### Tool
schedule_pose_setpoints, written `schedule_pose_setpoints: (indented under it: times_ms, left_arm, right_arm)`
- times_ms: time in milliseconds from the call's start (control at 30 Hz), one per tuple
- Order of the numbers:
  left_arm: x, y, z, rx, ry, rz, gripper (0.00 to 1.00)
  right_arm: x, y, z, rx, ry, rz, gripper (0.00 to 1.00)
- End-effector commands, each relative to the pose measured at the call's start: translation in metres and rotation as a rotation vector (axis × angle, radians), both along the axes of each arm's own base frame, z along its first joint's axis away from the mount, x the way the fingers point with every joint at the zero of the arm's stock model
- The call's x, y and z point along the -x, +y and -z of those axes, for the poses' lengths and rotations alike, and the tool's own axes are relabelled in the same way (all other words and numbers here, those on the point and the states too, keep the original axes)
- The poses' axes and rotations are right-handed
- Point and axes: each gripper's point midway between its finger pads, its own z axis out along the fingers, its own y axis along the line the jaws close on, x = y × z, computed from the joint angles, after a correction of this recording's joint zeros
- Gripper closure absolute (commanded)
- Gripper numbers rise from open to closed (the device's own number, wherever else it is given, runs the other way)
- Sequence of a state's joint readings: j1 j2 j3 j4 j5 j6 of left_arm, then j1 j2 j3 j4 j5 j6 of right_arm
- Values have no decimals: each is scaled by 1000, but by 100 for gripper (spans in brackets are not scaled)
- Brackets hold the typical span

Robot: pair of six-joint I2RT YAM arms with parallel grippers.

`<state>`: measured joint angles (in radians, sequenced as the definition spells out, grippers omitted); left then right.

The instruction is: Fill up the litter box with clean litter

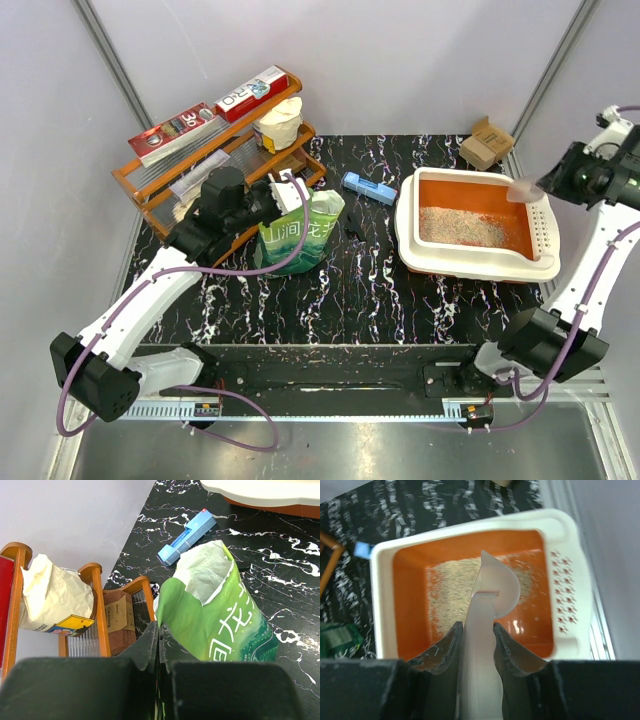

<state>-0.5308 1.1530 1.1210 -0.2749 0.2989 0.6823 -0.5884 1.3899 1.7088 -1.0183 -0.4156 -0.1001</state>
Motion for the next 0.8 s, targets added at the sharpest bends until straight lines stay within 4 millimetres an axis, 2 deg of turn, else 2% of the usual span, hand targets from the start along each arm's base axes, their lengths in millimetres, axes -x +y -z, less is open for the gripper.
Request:
schedule_pose_setpoints:
  times_ms: [0, 33, 100, 167, 233, 267, 333, 367, 400, 467, 500, 533, 600, 633, 767]
  left_arm:
    - [3, -6, -70, 166, -199, 24, 100]
    - [4, -6, -73, 184, -214, 19, 100]
    - [5, -4, -72, 189, -224, 14, 100]
    - [6, -3, -72, 189, -213, 10, 100]
    - [7, 0, -71, 180, -212, 5, 100]
    - [8, 1, -72, 176, -216, 4, 100]
    - [10, 2, -74, 174, -223, 3, 100]
    - [10, 4, -75, 173, -225, 1, 100]
    - [11, 4, -74, 172, -223, -1, 100]
    - [12, 5, -75, 170, -225, 1, 100]
    - [14, 5, -76, 172, -223, 4, 100]
    - [15, 5, -77, 174, -223, 5, 100]
    - [16, 5, -79, 175, -224, 7, 100]
    - [16, 5, -80, 174, -225, 8, 100]
    - [17, 6, -86, 176, -236, 8, 100]
  right_arm:
    - [-22, 62, -45, 8, -139, -255, 100]
    - [-26, 85, -50, -19, -164, -343, 100]
    - [-30, 110, -56, -59, -200, -446, 100]
    - [-35, 152, -57, -145, -208, -606, 100]
    - [-34, 182, -67, -187, -225, -716, 100]
    - [-37, 206, -64, -210, -209, -786, 100]
    - [-35, 233, -75, -218, -232, -884, 100]
    - [-41, 244, -70, -237, -215, -918, 100]
    - [-38, 265, -80, -236, -232, -980, 100]
    - [-41, 288, -77, -293, -207, -1045, 100]
    - [-37, 306, -85, -302, -219, -1098, 100]
    - [-37, 314, -85, -311, -215, -1120, 100]
    - [-40, 332, -77, -313, -193, -1163, 100]
    - [-35, 347, -73, -308, -186, -1204, 100]
    - [-33, 375, -40, -257, -112, -1300, 100]
